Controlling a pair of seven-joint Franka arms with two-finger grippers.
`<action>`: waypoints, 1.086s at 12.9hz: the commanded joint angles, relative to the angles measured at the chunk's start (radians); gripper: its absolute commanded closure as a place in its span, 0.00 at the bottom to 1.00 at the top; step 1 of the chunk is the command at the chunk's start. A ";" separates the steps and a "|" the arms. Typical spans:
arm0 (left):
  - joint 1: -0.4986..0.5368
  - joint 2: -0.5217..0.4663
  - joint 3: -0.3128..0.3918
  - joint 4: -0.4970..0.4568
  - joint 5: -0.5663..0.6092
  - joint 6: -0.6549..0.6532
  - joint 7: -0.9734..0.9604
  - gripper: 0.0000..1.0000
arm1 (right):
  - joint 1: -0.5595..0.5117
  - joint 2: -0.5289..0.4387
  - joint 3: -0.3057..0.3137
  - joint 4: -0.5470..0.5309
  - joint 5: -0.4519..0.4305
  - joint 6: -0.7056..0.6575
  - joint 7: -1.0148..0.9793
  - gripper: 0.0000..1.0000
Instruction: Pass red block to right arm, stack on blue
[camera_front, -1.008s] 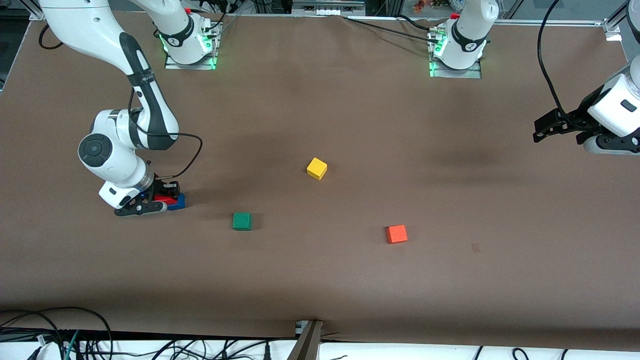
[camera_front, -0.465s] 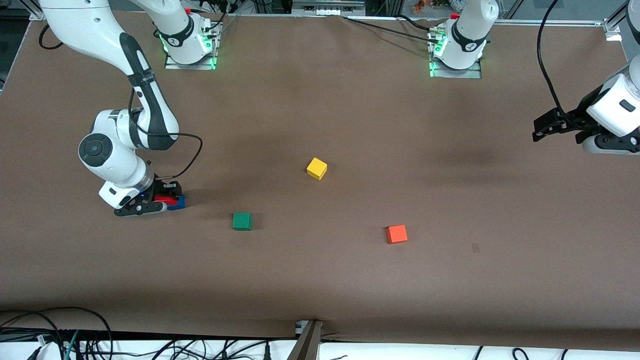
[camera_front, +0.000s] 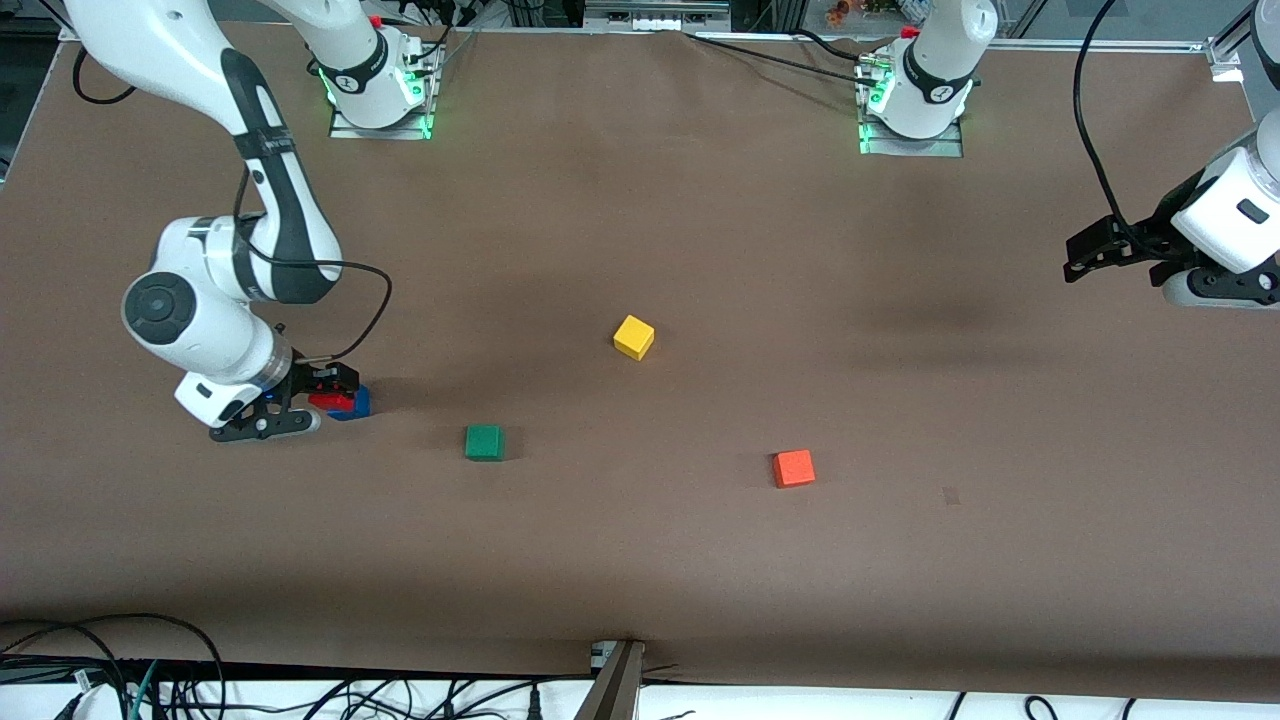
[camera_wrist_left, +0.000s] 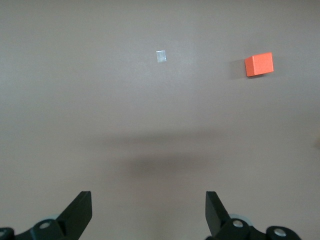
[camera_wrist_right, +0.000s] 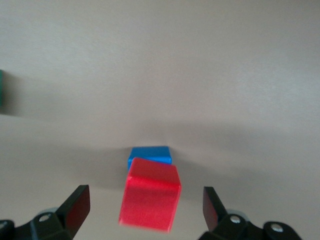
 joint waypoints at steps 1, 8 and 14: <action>-0.001 0.010 -0.004 0.030 0.014 -0.025 -0.004 0.00 | 0.006 -0.021 -0.008 0.135 -0.017 -0.211 0.013 0.00; -0.001 0.010 -0.005 0.030 0.017 -0.025 -0.003 0.00 | 0.003 -0.057 -0.075 0.449 -0.007 -0.653 -0.004 0.00; -0.001 0.010 -0.005 0.030 0.017 -0.025 -0.004 0.00 | -0.058 -0.181 -0.054 0.457 -0.007 -0.768 0.013 0.00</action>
